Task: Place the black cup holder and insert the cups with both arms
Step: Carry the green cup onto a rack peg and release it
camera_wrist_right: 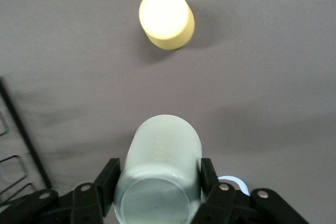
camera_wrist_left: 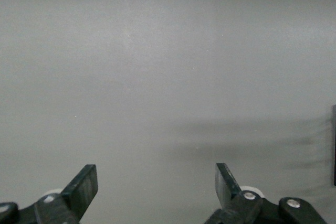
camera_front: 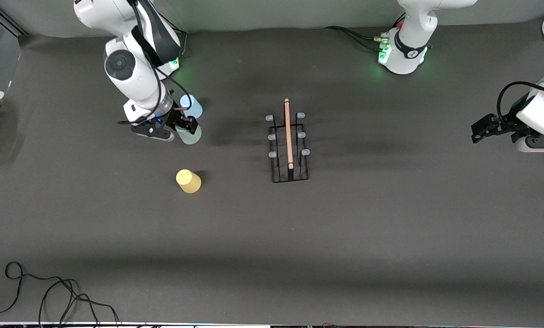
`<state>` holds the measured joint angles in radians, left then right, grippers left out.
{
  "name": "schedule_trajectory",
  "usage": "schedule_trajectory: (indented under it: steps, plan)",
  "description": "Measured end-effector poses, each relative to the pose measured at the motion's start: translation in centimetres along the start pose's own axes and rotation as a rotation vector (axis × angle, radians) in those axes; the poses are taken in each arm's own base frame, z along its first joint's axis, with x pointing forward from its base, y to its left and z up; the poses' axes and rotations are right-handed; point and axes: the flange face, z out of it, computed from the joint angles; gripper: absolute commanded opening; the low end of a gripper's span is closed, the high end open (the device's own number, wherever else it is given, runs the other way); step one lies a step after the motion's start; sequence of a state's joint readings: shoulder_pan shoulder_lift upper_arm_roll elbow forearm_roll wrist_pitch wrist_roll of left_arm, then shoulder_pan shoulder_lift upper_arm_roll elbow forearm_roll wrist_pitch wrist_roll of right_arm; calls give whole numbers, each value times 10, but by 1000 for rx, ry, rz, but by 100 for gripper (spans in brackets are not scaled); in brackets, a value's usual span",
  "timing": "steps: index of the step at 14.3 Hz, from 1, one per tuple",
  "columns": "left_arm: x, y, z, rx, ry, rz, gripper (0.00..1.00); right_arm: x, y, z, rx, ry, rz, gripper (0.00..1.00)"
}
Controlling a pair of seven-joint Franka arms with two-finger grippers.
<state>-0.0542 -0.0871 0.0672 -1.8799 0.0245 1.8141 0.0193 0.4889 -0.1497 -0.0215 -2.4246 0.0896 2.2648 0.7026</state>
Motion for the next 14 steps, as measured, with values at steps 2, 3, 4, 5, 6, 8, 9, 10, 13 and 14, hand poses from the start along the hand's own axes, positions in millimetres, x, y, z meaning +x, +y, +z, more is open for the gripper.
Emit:
schedule_trajectory:
  steps: [2,3,4,5,6,8,9,10,13,14]
  plan:
    - [0,-1,0,0,0,-2,100,-3,-23,-21,26,6,40,0]
    - [0,-2,0,0,0,-3,100,-11,-40,-30,51,2,62,0]
    - [0,-2,0,0,2,-4,100,-20,-59,-38,73,-3,81,0]
    - [0,-3,0,0,3,-5,100,-30,-78,-46,91,-3,101,0]
    - [0,-4,0,1,5,-7,100,-39,-96,-51,104,-1,123,0]
    - [0,-5,0,1,6,-8,100,-54,-132,-60,127,-3,169,0]
    - [0,-5,0,1,6,-8,100,-61,-150,-62,138,-9,189,0]
    - [0,-5,0,1,6,-8,100,-66,-166,-61,144,-19,207,0]
    - [0,-5,0,1,6,-6,100,-84,-197,-41,115,-35,219,0]
    - [0,-5,0,1,6,-2,100,-93,-205,-31,92,-27,216,0]
